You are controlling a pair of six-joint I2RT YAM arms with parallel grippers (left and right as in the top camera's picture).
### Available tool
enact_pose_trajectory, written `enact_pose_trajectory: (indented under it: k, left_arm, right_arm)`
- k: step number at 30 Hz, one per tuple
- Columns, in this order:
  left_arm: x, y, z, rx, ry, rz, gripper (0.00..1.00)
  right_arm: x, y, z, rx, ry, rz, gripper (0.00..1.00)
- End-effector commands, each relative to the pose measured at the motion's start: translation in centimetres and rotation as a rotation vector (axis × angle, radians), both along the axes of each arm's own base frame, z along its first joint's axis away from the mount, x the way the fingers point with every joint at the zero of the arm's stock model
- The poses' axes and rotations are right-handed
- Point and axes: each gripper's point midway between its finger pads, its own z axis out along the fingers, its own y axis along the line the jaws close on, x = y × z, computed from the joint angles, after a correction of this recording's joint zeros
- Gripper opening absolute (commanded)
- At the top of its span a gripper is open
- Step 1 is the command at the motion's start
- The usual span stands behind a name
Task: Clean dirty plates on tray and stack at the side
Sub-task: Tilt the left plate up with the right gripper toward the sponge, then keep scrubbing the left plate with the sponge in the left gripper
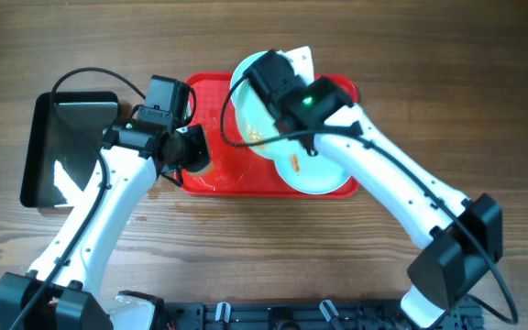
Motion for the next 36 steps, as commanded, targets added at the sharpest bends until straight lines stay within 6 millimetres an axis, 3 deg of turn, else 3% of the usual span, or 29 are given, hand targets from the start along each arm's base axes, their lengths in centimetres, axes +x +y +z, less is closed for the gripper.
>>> enact_pose_trajectory:
  k: [1, 5, 8, 14, 18, 20, 23, 28, 32, 36]
  left_arm:
    - [-0.1, -0.1, -0.4, -0.013, 0.012, -0.005, 0.04]
    - [-0.2, -0.1, -0.4, -0.012, 0.014, -0.005, 0.04]
    - [-0.2, -0.1, -0.4, -0.012, 0.014, -0.005, 0.04]
    - [-0.2, -0.1, -0.4, -0.012, 0.016, -0.005, 0.04]
    - [-0.3, 0.0, -0.4, -0.01, 0.022, -0.005, 0.04]
    - [-0.3, 0.0, -0.4, -0.01, 0.021, -0.005, 0.04]
    - [0.0, -0.1, -0.3, -0.012, 0.008, -0.008, 0.04]
    - [0.8, -0.3, -0.2, -0.02, -0.022, -0.008, 0.04]
    - [0.9, -0.5, -1.6, -0.018, 0.018, -0.011, 0.04]
    - [1.1, -0.6, -4.1, -0.002, 0.083, -0.01, 0.04]
  right_arm:
    - [-0.3, 0.2, 4.9, -0.236, -0.197, 0.045, 0.04]
    - [-1.9, 2.6, 7.1, -0.363, -0.298, 0.117, 0.04]
    - [-2.7, 4.0, 7.7, -0.363, -0.339, 0.138, 0.04]
    - [-3.4, 6.0, 5.4, -0.203, -0.253, 0.178, 0.04]
    - [-3.4, 6.2, 1.5, -0.062, -0.128, 0.159, 0.04]
    - [-3.6, 6.1, -2.0, 0.031, -0.008, 0.151, 0.04]
    - [-3.7, 6.3, -5.1, 0.114, 0.108, 0.154, 0.04]
    - [-4.1, 9.4, -8.8, 0.319, 0.27, 0.179, 0.04]
    - [-4.9, 10.7, -13.4, 0.347, 0.386, 0.161, 0.04]
    - [-5.7, 10.4, -17.0, 0.332, 0.471, 0.1, 0.04]
